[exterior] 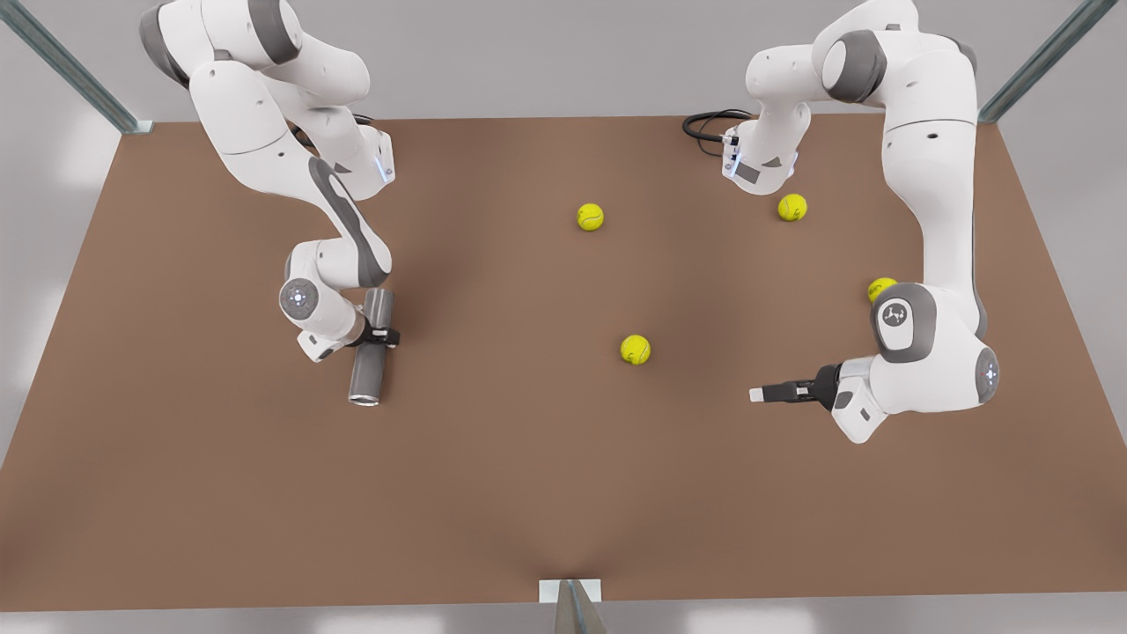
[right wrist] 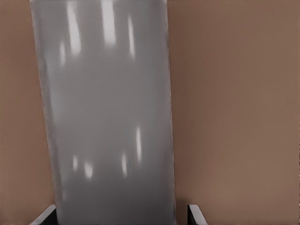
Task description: Put the tennis tube upright
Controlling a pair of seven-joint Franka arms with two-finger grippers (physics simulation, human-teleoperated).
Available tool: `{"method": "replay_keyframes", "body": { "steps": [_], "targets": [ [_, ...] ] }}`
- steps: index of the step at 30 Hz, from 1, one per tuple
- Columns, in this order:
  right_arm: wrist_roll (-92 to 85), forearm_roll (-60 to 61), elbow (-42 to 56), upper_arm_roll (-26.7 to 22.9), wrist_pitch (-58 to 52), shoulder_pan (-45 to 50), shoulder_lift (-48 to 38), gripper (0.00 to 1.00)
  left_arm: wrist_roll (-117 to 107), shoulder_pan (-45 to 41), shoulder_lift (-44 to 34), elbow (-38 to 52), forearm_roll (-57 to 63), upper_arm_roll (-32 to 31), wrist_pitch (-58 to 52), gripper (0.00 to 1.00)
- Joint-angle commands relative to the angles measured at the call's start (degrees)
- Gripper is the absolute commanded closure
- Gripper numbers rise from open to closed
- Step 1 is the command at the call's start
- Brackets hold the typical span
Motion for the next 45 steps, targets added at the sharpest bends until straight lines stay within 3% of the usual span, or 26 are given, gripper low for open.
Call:
{"method": "replay_keyframes", "body": {
  "steps": [1, 10, 17, 32, 40, 45],
  "targets": [
    [0.00, 0.00, 0.00, 0.00, 0.00, 0.00, 0.05, 0.09, 0.00, 0.00, 0.00, 0.00, 0.00, 0.00, 0.00, 0.01],
    [-0.18, 0.00, 0.00, 0.08, 0.26, 0.09, 0.31, 0.14, 0.00, 0.09, 0.09, 0.09, 0.00, 0.00, -0.17, 0.01],
    [-0.79, -0.09, 0.00, 0.00, 0.26, -0.17, 0.31, 0.24, 0.00, 0.00, 0.27, 0.35, -0.09, -0.09, 0.18, 0.01],
    [-0.79, -0.09, -0.09, 0.08, 0.26, 0.00, 0.22, 0.26, -0.09, 0.88, -0.61, 2.02, -1.15, -0.44, -0.09, 0.01],
    [-1.05, -0.09, -0.09, 0.08, 0.00, -0.17, -0.92, 0.27, 0.70, 4.83, -3.95, 3.43, -1.32, -0.27, -8.17, 0.01],
    [-1.23, -0.09, 0.00, 1.58, -3.51, -0.61, -6.19, 0.27, 1.14, 7.29, -3.86, 3.52, -1.85, -0.44, -11.77, 0.01]
  ]
}}
